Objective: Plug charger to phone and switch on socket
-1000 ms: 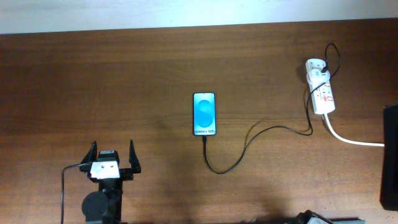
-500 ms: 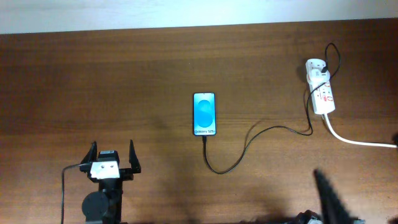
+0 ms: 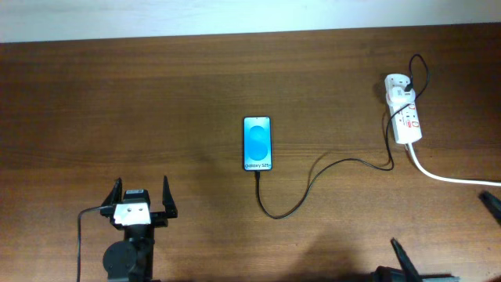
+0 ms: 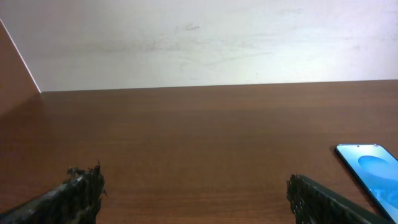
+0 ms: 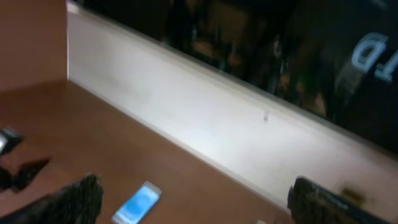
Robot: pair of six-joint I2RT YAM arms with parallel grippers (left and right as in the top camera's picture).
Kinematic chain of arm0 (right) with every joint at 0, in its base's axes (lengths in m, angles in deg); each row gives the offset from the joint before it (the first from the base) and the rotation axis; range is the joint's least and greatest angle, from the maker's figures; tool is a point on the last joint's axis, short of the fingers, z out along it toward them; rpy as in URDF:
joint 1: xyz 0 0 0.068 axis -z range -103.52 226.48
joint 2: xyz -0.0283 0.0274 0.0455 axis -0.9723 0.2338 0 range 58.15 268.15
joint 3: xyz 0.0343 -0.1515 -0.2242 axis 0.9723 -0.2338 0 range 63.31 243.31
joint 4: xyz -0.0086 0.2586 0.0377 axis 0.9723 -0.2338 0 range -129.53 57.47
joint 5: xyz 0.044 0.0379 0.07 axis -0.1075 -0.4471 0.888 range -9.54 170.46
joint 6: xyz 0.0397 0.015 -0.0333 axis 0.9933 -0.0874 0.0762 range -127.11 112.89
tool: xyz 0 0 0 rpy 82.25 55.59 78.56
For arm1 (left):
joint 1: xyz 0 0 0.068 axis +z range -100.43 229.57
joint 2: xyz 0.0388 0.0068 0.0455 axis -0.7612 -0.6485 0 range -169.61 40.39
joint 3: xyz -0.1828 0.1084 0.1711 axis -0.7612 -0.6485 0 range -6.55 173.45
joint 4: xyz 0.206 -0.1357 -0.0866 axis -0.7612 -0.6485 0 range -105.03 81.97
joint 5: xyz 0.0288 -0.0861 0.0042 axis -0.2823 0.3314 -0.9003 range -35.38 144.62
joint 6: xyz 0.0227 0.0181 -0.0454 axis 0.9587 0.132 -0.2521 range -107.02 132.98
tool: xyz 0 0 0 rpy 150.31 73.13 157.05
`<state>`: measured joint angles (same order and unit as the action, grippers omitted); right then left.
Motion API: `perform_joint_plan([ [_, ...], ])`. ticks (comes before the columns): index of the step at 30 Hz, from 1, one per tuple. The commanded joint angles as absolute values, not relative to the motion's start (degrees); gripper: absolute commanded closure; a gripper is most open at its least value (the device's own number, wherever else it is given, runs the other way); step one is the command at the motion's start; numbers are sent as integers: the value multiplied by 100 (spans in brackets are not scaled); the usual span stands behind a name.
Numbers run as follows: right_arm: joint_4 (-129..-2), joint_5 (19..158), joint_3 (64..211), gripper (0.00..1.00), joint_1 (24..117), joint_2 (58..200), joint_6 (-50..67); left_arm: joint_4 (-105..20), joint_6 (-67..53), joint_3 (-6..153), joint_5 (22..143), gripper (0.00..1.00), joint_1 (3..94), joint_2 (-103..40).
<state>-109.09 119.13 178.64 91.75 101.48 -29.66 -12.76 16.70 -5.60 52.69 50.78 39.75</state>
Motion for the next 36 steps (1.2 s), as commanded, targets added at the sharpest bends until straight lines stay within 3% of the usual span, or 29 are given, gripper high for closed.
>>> perform_joint_plan([
  [1, -9569, 11769, 15606, 1, 8593, 9160, -2946, -1266, 1780, -600, 5205, 1, 5085, 3999],
  [5, -6944, 11745, 12454, 2, 8213, 7814, -2741, -1266, 1780, -600, 5205, 1, 5085, 3999],
  [9, -3998, 11439, 9783, 1, 8211, 6885, -1512, -1266, 1780, -600, 5205, 1, 5085, 3999],
  [14, -2041, 10882, 7698, 1, 8172, 6089, -937, -1266, 1780, -602, 5205, 1, 5085, 3999],
  [21, -1851, 8445, 6513, 1, 7800, 5833, 136, -1266, 1780, -600, 5205, 1, 5085, 3999],
  [31, -3737, 8263, 6363, 2, 7798, 5833, 134, -1266, 1778, -600, 5205, 1, 5085, 3999],
  [36, -3713, 8276, 6363, 2, 7695, 5833, 131, -1266, 1780, -602, 5205, 1, 5085, 3999],
])
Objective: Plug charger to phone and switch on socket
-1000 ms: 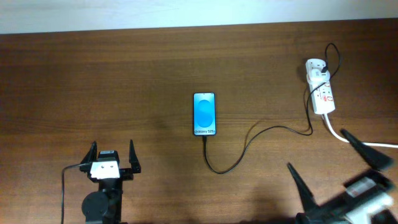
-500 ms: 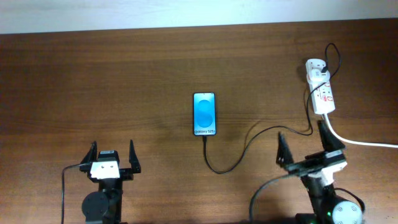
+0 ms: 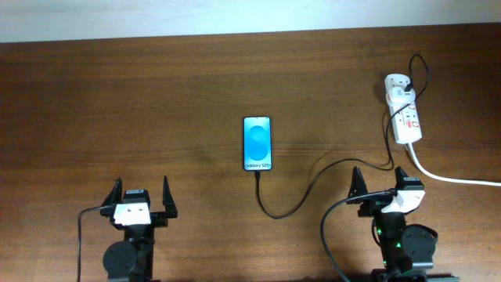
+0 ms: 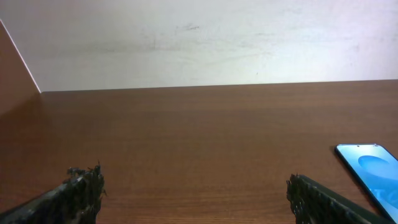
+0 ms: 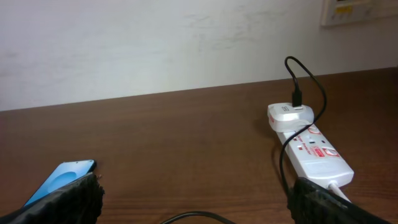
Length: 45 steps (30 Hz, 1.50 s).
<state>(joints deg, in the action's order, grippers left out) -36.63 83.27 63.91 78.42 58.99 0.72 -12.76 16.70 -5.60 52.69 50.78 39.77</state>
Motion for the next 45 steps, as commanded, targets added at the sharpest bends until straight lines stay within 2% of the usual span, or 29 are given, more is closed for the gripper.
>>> perform_joint_plan([
  [1, -3713, 8276, 6363, 1, 7590, 5833, 134, -1266, 1780, -600, 5205, 1, 5085, 3999],
  [6, -3709, 8342, 6363, 2, 7280, 5833, -537, -1266, 1780, -600, 5205, 1, 5085, 3999],
  [45, -3703, 8255, 6363, 2, 7278, 5836, -518, -1266, 1780, -600, 5205, 1, 5085, 3999],
])
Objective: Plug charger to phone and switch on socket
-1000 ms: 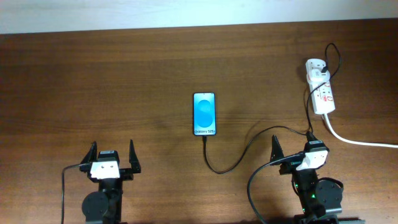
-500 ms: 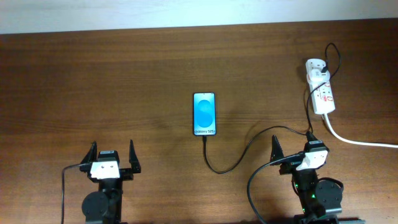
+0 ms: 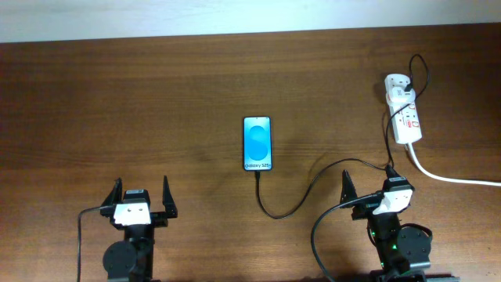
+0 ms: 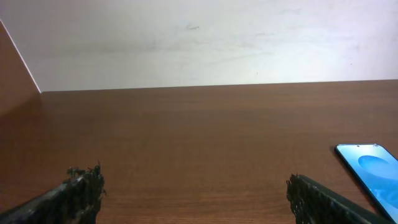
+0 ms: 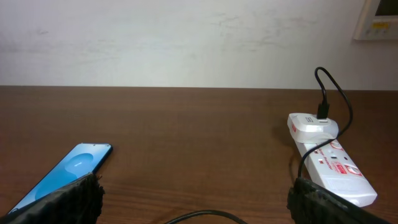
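The phone (image 3: 258, 144) lies face up mid-table with a lit blue screen; the black cable (image 3: 309, 188) meets its near end and runs right to the white charger (image 3: 398, 84) in the white power strip (image 3: 407, 119). My left gripper (image 3: 142, 197) stands open at the front left, the phone (image 4: 370, 171) at its far right. At the front right my right gripper (image 3: 366, 186) is open, with the phone (image 5: 65, 171) to its left, the power strip (image 5: 329, 165) to its right and the cable (image 5: 205, 218) between its fingers, untouched.
A white mains lead (image 3: 450, 178) runs from the power strip off the right edge. A pale wall (image 4: 199, 43) borders the table's far side.
My right gripper has shifted slightly left and turned, so its view now faces the wall squarely with the phone and strip on either side. The left arm is unchanged.
At first my right arm was almost out of the overhead view at the lower right, its camera tilted up at dark surroundings. Then it stood at the front right, open, near the cable. Now it sits a little further left. The left gripper stayed open throughout.
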Robot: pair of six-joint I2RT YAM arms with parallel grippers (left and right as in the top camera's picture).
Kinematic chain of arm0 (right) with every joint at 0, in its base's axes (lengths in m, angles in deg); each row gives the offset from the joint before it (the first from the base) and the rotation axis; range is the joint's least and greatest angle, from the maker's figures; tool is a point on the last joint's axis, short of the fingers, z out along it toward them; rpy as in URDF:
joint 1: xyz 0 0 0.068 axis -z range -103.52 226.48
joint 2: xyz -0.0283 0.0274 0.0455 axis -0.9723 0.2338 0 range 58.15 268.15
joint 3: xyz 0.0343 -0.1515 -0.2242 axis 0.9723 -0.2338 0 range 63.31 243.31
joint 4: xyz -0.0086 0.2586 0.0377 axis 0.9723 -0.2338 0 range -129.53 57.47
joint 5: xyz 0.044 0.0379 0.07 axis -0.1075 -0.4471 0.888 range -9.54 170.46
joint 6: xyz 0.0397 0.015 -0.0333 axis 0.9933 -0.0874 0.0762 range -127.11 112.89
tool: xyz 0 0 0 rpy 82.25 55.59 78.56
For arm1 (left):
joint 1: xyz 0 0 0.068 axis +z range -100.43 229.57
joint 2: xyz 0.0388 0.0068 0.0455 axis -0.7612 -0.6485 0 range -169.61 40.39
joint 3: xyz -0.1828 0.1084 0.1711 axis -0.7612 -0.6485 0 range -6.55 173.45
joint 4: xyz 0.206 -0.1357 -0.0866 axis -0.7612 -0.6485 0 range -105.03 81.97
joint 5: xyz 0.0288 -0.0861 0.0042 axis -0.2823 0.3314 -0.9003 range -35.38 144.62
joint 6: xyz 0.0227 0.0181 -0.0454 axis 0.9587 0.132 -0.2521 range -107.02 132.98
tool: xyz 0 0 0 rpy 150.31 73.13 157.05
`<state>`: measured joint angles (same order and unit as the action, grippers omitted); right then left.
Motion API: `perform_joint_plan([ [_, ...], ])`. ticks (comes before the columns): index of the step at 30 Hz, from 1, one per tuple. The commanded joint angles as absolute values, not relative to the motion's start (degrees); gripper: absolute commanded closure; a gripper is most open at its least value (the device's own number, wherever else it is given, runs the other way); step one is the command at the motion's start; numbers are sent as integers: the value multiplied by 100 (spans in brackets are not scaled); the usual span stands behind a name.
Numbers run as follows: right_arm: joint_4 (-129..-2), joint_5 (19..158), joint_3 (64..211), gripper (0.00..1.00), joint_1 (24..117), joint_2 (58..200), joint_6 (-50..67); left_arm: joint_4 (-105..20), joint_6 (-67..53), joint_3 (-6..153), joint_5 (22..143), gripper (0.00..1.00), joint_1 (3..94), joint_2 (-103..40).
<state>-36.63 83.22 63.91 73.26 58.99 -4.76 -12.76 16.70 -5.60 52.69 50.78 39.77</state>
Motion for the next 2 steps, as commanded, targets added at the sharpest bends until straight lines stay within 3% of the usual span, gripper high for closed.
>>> perform_joint_plan([
  [1, -3703, 8255, 6363, 2, 7278, 5836, -516, -1266, 1780, -600, 5205, 1, 5085, 3999],
  [2, -3703, 8255, 6363, 2, 7278, 5836, -518, -1266, 1780, -600, 5205, 1, 5085, 3999],
])
